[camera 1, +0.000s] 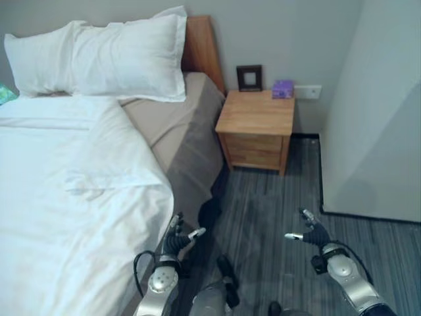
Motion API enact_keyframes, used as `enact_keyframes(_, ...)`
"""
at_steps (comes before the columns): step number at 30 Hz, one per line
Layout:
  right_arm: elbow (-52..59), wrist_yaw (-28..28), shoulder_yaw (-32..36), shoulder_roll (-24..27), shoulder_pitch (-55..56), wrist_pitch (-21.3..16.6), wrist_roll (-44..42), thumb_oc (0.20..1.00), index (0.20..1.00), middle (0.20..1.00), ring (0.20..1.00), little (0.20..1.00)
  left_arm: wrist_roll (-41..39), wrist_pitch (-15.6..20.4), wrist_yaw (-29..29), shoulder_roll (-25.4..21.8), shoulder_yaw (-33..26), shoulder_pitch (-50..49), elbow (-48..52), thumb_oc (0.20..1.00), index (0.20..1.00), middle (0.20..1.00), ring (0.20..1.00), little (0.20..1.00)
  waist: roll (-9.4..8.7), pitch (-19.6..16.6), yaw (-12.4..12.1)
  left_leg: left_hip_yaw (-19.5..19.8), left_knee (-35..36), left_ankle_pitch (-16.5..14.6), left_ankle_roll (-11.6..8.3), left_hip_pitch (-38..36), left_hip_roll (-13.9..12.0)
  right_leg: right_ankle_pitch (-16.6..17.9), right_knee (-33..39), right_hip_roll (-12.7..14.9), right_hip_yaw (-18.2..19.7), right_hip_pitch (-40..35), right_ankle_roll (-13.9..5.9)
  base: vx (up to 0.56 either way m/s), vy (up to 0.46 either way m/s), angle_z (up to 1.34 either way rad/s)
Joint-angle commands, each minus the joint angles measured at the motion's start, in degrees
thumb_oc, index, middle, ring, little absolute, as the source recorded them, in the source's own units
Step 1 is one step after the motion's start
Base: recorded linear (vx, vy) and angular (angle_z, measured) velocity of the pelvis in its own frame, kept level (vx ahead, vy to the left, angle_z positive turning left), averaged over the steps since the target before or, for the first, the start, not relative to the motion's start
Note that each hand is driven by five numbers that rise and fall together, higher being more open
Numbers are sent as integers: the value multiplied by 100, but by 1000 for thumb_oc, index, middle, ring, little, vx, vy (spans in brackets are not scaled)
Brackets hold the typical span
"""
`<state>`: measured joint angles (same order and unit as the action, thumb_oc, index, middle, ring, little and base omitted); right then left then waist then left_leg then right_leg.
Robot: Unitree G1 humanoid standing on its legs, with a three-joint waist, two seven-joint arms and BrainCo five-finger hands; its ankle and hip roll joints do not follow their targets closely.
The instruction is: Making the bed.
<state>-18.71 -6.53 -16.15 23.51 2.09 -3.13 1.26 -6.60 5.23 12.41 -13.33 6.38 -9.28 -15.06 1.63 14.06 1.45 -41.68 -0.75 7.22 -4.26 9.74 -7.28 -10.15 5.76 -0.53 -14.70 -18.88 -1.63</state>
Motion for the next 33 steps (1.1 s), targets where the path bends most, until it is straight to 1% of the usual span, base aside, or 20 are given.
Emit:
enact_keyframes(1, 623, -49, 209, -41, -115, -290, 309, 1000, 1000, 1000, 1000, 1000, -104, 267, -31, -197, -131, -144, 624, 1000, 1000, 1000, 1000, 1000, 5, -246, -200, 428, 136, -165, 62, -846, -122, 241, -438, 571, -206, 222, -427, 393, 79, 46)
enact_keyframes(3, 643, -73, 179, -128, -159, -297, 542, 1000, 1000, 1000, 1000, 1000, -128, 227, -21, -293, -132, -70, 598, 1000, 1000, 1000, 1000, 1000, -180, -320, -330, 550, 329, -355, 343, -1046, 159, 428, -1534, 850, -384, 414, -787, 301, 98, 19)
enact_keyframes(5, 843, -172, 73, -35, -451, -269, 928, 1000, 1000, 1000, 1000, 1000, -188, 226, 74, -426, -127, 117, 582, 1000, 1000, 1000, 1000, 1000, -296, -246, -356, 707, 402, -531, 543, -1297, 302, 1104, -2825, 1253, -454, 943, -1200, 239, 67, 51)
enact_keyframes(6, 923, -231, 62, -9, -565, -259, 1061, 1000, 1000, 1000, 1000, 1000, -195, 239, 100, -491, -125, 192, 599, 1000, 1000, 1000, 1000, 1000, -318, -202, -324, 839, 464, -592, 627, -1391, 370, 1297, -3429, 1339, -355, 1206, -1266, 158, 8, 130)
enact_keyframes(7, 1072, -305, 66, 63, -716, -290, 1237, 1000, 1000, 1000, 1000, 1000, -219, 267, 137, -574, -148, 298, 643, 1000, 1000, 1000, 1000, 1000, -302, -194, -310, 847, 450, -565, 693, -1414, 288, 1425, -3848, 1342, -302, 1561, -1178, 82, -2, 148)
enact_keyframes(8, 1072, -305, 66, 62, -716, -290, 1237, 1000, 1000, 1000, 1000, 1000, -219, 267, 137, -574, -148, 298, 643, 1000, 1000, 1000, 1000, 1000, -303, -196, -310, 846, 450, -565, 694, -1411, 289, 1424, -3851, 1343, -301, 1565, -1178, 178, -112, 169)
enact_keyframes(9, 1342, -393, 36, 270, -1080, -319, 1521, 1000, 1000, 1000, 1000, 1000, -354, 357, 192, -716, -203, 432, 749, 1000, 1000, 1000, 1000, 1000, -335, -205, -349, 1156, 485, -642, 665, -1518, 258, 1385, -3853, 1511, -263, 1771, -1107, 231, -147, 117)
enact_keyframes(12, 1590, -458, 30, 492, -1485, -332, 1771, 1000, 1000, 1000, 1000, 1000, -466, 428, 204, -895, -333, 517, 931, 1000, 1000, 1000, 1000, 1000, -411, -200, -343, 1560, 496, -658, 558, -1533, 206, 1093, -3318, 1582, -263, 1904, -909, 221, -205, 111)
enact_keyframes(13, 1949, -503, 175, 748, -1805, -349, 1844, 1000, 1000, 1000, 1000, 1000, -600, 562, 126, -1122, -556, 492, 1284, 1000, 1000, 1000, 1000, 1000, -482, -222, -417, 1918, 509, -662, 440, -1506, 174, 830, -2448, 1446, -77, 1911, -750, 187, -247, 236)
enact_keyframes(14, 2013, -514, 208, 784, -1920, -353, 1827, 1000, 1000, 1000, 1000, 1000, -756, 609, 46, -1157, -639, 435, 1429, 1000, 1000, 1000, 1000, 1000, -532, -235, -427, 2060, 517, -681, 399, -1499, 174, 799, -2037, 1375, 19, 1868, -717, 444, -472, 269)
enact_keyframes(15, 2258, -516, 276, 1016, -2351, -319, 1835, 1000, 1000, 1000, 1000, 1000, -1648, 755, -349, -1160, -904, 196, 1967, 1000, 1000, 1000, 1000, 1000, -664, -237, -462, 2670, 566, -820, 333, -1570, 267, 895, -963, 1112, 802, 1970, -657, 378, -362, 196)
enact_keyframes(18, 2182, -401, 239, 1117, -2634, -262, 1795, 1000, 1000, 1000, 1000, 1000, -2443, 744, -658, -1171, -1121, 184, 2100, 1000, 1000, 1000, 1000, 1000, -679, -154, -410, 3430, 575, -955, 231, -1637, 306, 1265, -352, 977, 1767, 2396, -732, 327, -258, 171)
enact_keyframes(19, 2163, -406, 228, 1114, -2652, -269, 1792, 1000, 1000, 1000, 1000, 1000, -2452, 742, -664, -1173, -1130, 185, 2099, 1000, 1000, 1000, 1000, 1000, -671, -156, -371, 3466, 575, -966, 233, -1633, 299, 1259, -334, 978, 1729, 2372, -734, 186, -184, 173)
enact_keyframes(21, 1929, -385, 149, 986, -2711, -218, 1661, 1000, 1000, 1000, 1000, 1000, -2719, 755, -769, -1201, -1130, 247, 2003, 1000, 1000, 1000, 1000, 1000, -645, -100, -317, 4017, 575, -1045, 186, -1697, 367, 1370, -174, 858, 2291, 2529, -730, 154, -144, 93)
enact_keyframes(25, 1560, -357, -109, 836, -2949, -205, 1578, 1000, 1000, 1000, 1000, 1000, -2596, 795, -618, -1222, -1258, 254, 1812, 1000, 1000, 1000, 1000, 1000, -641, -134, -327, 4270, 575, -1084, 130, -1770, 350, 1517, -142, 956, 2106, 2396, -744, 159, -213, 122)
enact_keyframes(27, 1181, -341, -407, 729, -3241, -103, 1660, 1000, 1000, 1000, 1000, 1000, -2560, 793, -350, -1091, -1513, 161, 1611, 1000, 1000, 1000, 1000, 1000, -533, -217, -397, 4368, 571, -1034, 12, -1742, 234, 1463, -76, 940, 1826, 2220, -697, 163, -277, 60)
enact_keyframes(29, 974, -360, -468, 755, -3268, -65, 1675, 1000, 1000, 1000, 1000, 1000, -2487, 776, -261, -997, -1591, 127, 1515, 1000, 1000, 1000, 1000, 1000, -482, -106, -447, 4295, 327, -924, -95, -1494, 173, 1395, -76, 995, 1536, 2108, -620, -6, -172, 28)
enact_keyframes(31, 830, -432, -328, 970, -3100, -48, 1788, 1000, 1000, 1000, 1000, 1000, -2472, 770, -241, -951, -1612, 206, 1462, 1000, 1000, 1000, 1000, 1000, -454, 22, -367, 3103, -197, -848, -218, -1122, -186, 1120, -76, 1279, 712, 1804, -585, -131, -128, 96)
enact_keyframes(32, 724, -557, -212, 1137, -3029, 73, 1851, 1000, 1000, 1000, 1000, 1000, -2550, 756, -245, -947, -1579, 289, 1425, 1000, 1000, 1000, 1000, 1000, -486, 10, -231, 1666, -439, -662, -222, -1092, -630, 1089, -76, 1440, -26, 1634, -573, -167, -89, 187)
enact_keyframes(33, 724, -560, -208, 1141, -3023, 76, 1850, 1000, 1000, 1000, 1000, 1000, -2553, 756, -246, -949, -1570, 292, 1421, 1000, 1000, 1000, 1000, 1000, -472, 23, -238, 1671, -484, -708, -241, -1103, -656, 1062, -76, 1424, -33, 1602, -574, -82, -100, 227)
